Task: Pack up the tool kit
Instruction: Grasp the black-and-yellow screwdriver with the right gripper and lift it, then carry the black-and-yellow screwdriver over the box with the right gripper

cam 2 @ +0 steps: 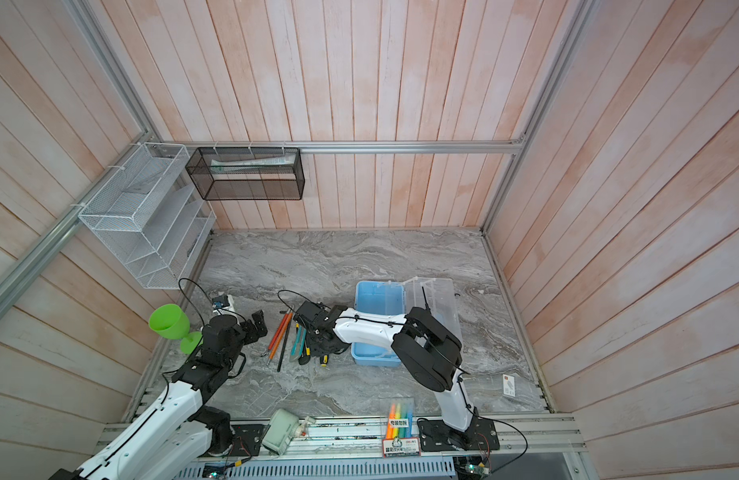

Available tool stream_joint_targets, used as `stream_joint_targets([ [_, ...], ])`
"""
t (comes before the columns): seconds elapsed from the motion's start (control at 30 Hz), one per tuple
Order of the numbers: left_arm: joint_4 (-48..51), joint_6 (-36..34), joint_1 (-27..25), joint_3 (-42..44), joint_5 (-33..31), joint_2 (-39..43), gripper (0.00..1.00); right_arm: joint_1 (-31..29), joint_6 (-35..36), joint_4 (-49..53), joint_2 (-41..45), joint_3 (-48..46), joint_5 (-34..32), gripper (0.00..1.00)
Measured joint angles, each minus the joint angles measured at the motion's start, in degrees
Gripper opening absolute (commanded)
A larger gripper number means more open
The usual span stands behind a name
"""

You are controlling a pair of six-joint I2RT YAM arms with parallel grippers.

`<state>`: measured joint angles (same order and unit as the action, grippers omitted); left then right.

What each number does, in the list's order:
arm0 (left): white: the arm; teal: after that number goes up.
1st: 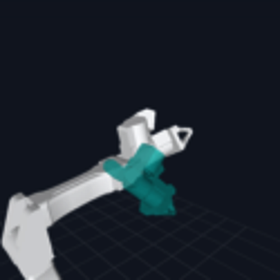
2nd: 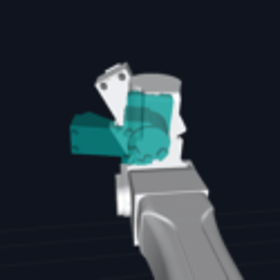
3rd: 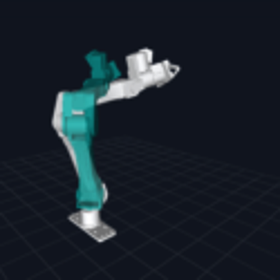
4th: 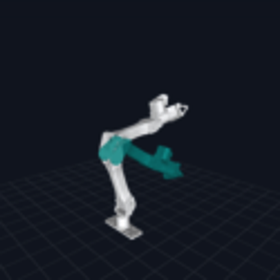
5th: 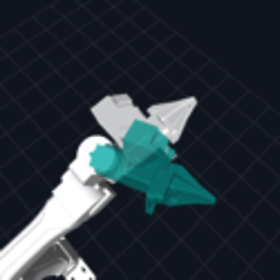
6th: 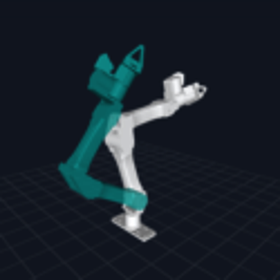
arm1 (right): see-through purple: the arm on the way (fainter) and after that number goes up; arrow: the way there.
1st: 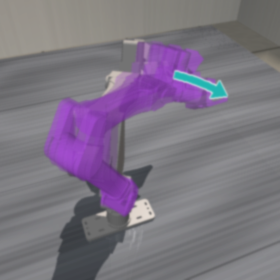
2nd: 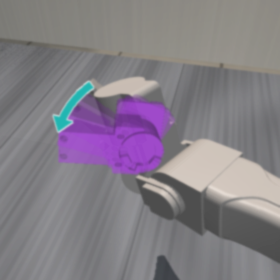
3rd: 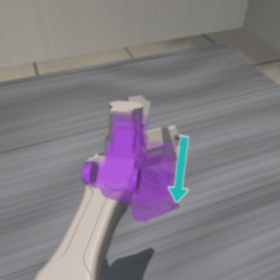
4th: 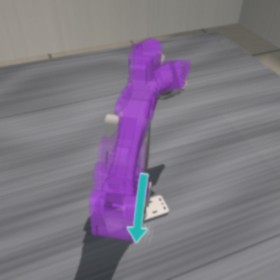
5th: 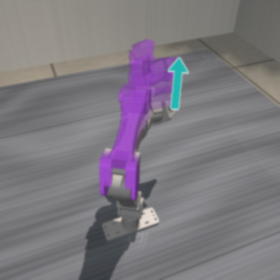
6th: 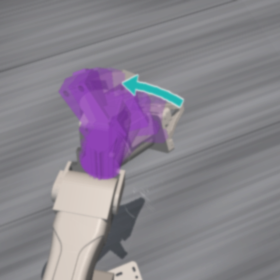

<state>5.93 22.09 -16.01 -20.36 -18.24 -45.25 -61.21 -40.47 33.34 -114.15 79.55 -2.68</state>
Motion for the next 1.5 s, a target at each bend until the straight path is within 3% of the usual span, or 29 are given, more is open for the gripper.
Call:
stream_joint_targets([
  [0.13,0.0,0.0,0.0,0.0,0.0,0.0,1.0,0.0,-0.44,-0.13,-0.07,0.02,0.42,0.25],
  [0.47,-0.02,0.0,0.13,0.0,0.02,-0.15,1.0,-0.26,-2.01,0.7,-0.39,0.76,0.09,0.04],
  [0.7,-0.02,0.0,0.15,0.0,0.02,-0.48,1.0,0.98,-1.84,3.76,1.55,0.76,-0.9,0.0],
  [1.1,0.0,0.0,0.15,0.0,0.02,-0.5,1.0,7.8,2.29,6.95,15.93,0.74,-0.28,0.0],
  [1.5,0.02,0.0,0.26,0.0,0.04,-0.92,1.0,23.23,8.83,12.31,35.56,-5.09,0.57,0.0],
])
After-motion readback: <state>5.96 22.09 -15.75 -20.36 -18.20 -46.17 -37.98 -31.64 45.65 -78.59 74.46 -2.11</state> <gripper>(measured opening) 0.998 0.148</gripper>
